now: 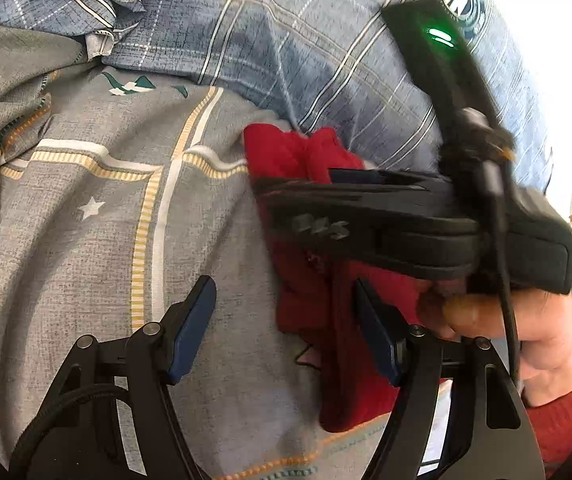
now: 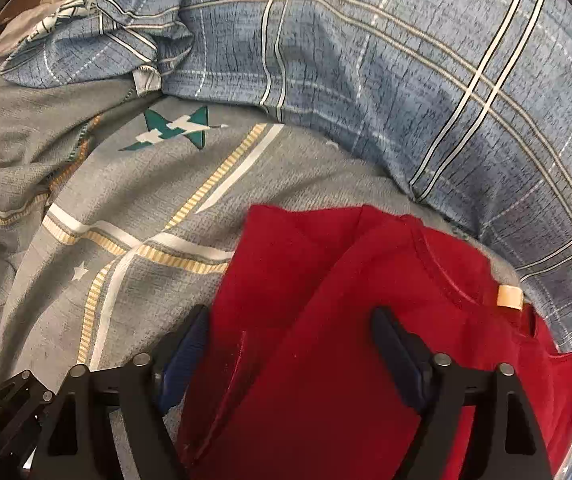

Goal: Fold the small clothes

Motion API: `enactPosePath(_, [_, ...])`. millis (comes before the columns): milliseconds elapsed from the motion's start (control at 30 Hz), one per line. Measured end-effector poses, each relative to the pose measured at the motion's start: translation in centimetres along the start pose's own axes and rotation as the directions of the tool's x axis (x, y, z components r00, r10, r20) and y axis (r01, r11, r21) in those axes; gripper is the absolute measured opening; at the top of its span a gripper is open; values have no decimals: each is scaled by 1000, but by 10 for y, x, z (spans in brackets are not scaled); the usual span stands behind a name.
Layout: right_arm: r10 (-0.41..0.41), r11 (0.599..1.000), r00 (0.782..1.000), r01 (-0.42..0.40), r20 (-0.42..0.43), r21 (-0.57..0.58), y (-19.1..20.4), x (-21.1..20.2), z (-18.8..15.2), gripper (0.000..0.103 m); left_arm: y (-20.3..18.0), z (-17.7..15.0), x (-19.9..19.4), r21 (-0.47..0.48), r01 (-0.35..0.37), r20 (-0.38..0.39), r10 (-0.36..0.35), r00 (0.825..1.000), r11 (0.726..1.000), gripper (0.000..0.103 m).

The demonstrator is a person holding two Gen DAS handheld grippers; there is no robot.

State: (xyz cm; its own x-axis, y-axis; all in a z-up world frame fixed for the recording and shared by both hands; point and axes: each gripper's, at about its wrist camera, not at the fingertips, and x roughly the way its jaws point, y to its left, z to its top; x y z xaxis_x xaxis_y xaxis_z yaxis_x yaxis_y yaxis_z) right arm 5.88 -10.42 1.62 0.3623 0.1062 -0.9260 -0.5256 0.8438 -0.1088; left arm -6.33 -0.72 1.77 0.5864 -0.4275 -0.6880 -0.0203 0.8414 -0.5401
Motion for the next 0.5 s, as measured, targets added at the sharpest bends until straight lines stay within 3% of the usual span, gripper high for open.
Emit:
enactPosePath(67, [16, 1000, 999, -16, 50, 10, -5, -13, -1, 31, -3, 3, -7, -14, 67, 37, -67, 997, 998, 71])
enactPosePath(133, [55, 998, 994, -58, 91, 36, -17, -27, -4, 24, -9, 5, -13, -1, 110, 65, -110, 992, 994, 71])
enactPosePath(233, [104, 989, 985, -117, 137, 90, -35, -43, -11, 22, -21, 3, -15, 48, 141, 86, -145, 986, 989, 80])
enactPosePath(300, [146, 979, 978, -165, 152, 121, -45, -48, -19, 21, -25, 4, -10, 59, 156, 78, -160, 984, 986, 80])
enactPosePath(500, [127, 983, 976, -148, 178, 110, -45, -61, -31, 17, -34, 3, 14, 90, 143, 55, -148, 987, 986, 80])
